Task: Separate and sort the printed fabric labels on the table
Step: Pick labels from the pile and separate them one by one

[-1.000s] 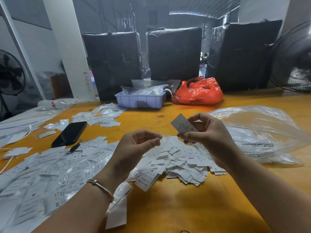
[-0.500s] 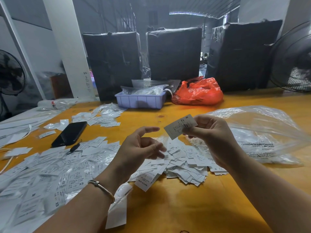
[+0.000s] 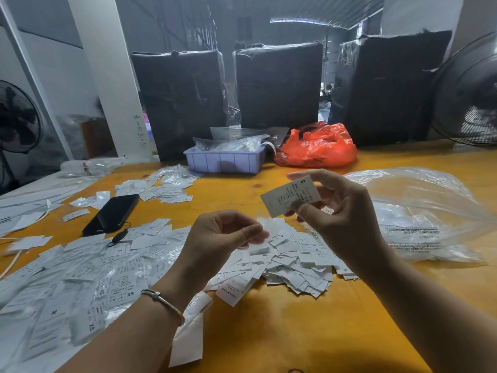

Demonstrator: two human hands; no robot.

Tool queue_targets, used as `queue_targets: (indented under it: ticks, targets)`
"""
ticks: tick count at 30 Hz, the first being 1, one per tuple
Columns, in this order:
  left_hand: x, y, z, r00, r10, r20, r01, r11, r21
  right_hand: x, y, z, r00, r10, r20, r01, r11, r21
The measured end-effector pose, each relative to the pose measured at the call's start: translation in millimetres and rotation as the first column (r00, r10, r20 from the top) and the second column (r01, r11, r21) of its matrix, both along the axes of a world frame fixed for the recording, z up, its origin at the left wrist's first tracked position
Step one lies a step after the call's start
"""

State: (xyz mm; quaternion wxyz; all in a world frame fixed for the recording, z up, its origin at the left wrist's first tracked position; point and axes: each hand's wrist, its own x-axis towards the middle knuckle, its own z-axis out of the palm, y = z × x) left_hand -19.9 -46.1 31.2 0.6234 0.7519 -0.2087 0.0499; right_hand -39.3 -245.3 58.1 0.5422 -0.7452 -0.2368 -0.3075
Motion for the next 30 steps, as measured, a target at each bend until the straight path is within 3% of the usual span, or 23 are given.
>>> queue_targets:
  ticks: [15, 30]
  targets:
    - [-2.1, 1.2, 0.1, 0.999, 0.023, 0.038, -0.021, 0.999, -0.047, 4.7, 2.5, -6.5, 0.971, -0.174, 0.165, 0.210, 0.949, -0.235]
    - [-4.2, -1.3, 0.4, 0.999, 0.020, 0.049, -0.018, 0.999, -0.036, 4.4, 1.5, -9.4, 0.953, -0.224, 0.203, 0.264, 0.943, -0.201]
